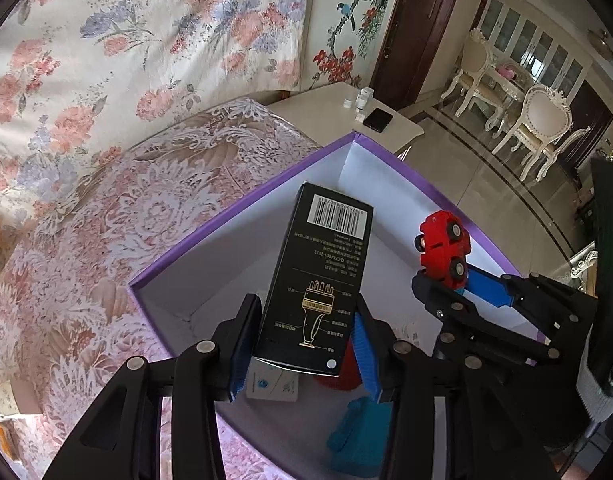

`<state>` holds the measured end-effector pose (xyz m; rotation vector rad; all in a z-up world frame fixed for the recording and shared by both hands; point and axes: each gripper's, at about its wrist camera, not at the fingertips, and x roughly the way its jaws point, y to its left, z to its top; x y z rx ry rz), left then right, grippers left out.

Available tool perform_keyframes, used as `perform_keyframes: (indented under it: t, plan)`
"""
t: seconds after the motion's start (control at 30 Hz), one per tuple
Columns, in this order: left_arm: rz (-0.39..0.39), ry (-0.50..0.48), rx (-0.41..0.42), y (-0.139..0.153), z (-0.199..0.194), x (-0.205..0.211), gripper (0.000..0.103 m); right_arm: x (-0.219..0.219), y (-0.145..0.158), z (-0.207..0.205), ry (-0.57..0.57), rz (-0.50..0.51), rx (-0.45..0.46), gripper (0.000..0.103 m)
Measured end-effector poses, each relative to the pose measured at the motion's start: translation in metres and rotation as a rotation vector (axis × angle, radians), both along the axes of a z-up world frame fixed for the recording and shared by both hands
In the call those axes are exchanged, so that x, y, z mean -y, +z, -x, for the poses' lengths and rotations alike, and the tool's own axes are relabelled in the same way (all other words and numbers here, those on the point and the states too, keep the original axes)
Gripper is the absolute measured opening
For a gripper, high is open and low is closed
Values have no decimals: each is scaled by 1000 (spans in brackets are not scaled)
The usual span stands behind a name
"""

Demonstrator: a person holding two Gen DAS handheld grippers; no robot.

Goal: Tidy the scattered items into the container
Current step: 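Open both tools to drop the black box and toy car into the box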

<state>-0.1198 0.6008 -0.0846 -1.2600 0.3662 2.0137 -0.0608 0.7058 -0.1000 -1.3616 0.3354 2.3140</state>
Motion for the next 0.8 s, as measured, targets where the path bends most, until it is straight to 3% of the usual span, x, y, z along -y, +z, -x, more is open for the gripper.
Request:
perform_keyframes:
  t: [0.8]
  plan:
    - [79,37,82,-29,27,-26,45,-23,-28,14,-17,19,93,36]
